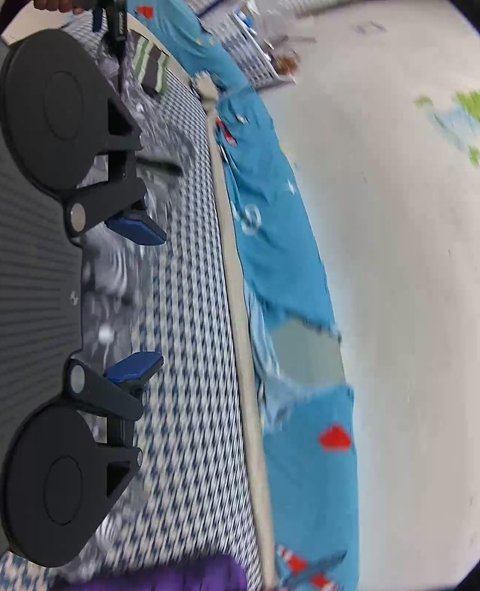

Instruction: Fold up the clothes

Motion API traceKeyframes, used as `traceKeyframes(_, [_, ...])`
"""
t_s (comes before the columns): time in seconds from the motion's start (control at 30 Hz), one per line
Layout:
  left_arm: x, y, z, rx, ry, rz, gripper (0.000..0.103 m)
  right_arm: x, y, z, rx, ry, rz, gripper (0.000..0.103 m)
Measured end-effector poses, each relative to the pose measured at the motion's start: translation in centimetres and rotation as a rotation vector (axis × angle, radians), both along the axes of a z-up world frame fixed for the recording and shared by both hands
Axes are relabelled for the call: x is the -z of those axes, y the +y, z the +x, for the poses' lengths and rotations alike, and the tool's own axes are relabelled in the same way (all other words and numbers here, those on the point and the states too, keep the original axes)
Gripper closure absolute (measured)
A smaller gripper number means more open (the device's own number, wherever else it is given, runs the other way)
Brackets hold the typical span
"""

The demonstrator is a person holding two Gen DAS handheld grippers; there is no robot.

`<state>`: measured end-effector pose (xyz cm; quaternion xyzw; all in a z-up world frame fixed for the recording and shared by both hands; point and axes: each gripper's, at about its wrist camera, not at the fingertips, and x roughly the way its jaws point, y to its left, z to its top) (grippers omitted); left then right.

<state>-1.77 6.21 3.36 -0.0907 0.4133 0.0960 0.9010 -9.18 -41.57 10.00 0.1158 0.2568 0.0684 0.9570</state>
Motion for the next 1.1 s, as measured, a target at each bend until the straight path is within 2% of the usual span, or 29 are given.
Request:
traceKeyframes(0.1, [0.4, -0.6, -0.9, 0.079, 0.013, -0.004, 0.000, 0.6, 2.2, 0.9, -0.043, 0.017, -0.025, 0.045])
traceKeyframes(0.23, [1.2, -2.4, -2.8, 0.150, 0.033, 0.038, 0.000, 1.6, 4.1, 1.9, -0.080, 0.046, -0.045, 0.045])
traceKeyframes(0.4, [-0.5, -3.3, -6.0, 0.171, -0.122, 0.014, 0.000, 3.1, 5.7, 3.0, -0.133, 0.094, -0.082, 0.045])
traceKeyframes(0.57, [-2.6, -4.9, -5.7, 0.181, -0.245, -0.014, 0.000, 4.3, 7.9, 2.6, -0.252, 0.126, -0.103, 0.046])
traceKeyframes(0.67, [-3.3, -6.8, -4.5, 0.206, -0.267, -0.048, 0.000, 5.1, 9.8, 2.0, -0.342, 0.153, -0.137, 0.049])
traceKeyframes(0.73, [-3.6, -8.3, -3.6, 0.229, -0.270, -0.060, 0.000, 5.7, 10.9, 1.6, -0.388, 0.160, -0.166, 0.055])
traceKeyframes(0.93, [-3.1, -14.3, 0.0, 0.348, -0.228, -0.050, 0.000, 7.0, 12.9, 1.2, -0.467, 0.190, -0.215, 0.057])
traceKeyframes(1.1, [-0.4, -17.2, 2.1, 0.408, -0.148, -0.033, 0.000, 6.7, 12.4, 1.8, -0.484, 0.204, -0.195, 0.057])
